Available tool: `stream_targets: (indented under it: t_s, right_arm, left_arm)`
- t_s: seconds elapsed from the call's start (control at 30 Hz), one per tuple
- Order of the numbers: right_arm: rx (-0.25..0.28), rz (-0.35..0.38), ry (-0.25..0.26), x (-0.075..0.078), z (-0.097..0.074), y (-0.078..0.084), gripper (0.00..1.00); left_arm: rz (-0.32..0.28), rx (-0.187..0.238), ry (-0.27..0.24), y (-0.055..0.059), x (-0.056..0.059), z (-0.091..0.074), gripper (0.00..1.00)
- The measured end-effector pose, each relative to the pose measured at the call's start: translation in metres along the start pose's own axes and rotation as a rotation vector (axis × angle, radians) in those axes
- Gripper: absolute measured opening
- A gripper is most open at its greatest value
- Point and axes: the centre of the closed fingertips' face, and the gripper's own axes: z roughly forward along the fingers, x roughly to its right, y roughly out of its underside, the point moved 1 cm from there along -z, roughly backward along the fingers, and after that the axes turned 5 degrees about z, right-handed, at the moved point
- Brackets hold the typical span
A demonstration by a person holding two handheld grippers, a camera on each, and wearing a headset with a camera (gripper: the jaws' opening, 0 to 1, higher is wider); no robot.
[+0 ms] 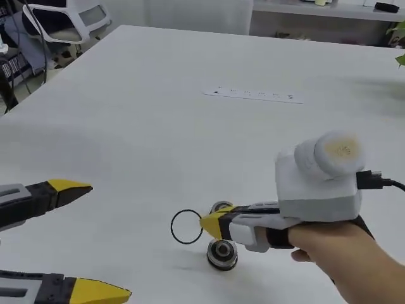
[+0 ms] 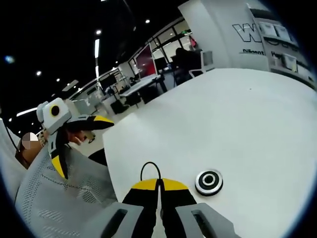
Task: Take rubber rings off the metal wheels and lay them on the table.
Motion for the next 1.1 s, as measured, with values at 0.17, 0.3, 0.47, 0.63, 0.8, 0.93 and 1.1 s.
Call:
stream_targets:
  t_s: [0.17,0.3,0.47,0.63,0.8,0.93,1.1]
  right_arm:
    - [-0.009,-0.032,0.011,0.0,0.007,0.008,0.0]
    - [0.002,-0.065,0.006,-0.005,0.012,0.01,0.0]
    - [-0.031,-0.109,0.013,-0.006,0.019,0.02,0.0]
    - [-0.03,-0.151,0.036,-0.004,0.023,0.022,0.0]
    - [-0.039,-0.171,0.044,-0.001,0.023,0.023,0.03]
    - [-0.043,-0.161,0.056,0.004,0.022,0.022,0.05]
    - [-0.038,-0.141,0.07,0.01,0.018,0.019,0.07]
  left_arm:
    - [-0.003,0.001,-0.003,0.0,0.0,0.0,0.86]
    - [-0.006,0.006,-0.003,0.0,0.0,0.0,0.85]
    - [-0.014,0.011,-0.008,-0.001,0.0,0.0,0.85]
    - [-0.015,0.012,-0.011,-0.001,0.0,0.0,0.84]
    - [-0.019,0.018,-0.011,-0.002,0.0,0.0,0.84]
    - [-0.017,0.015,-0.009,-0.002,0.0,0.0,0.84]
    - [-0.016,0.011,-0.008,-0.002,0.0,0.0,0.84]
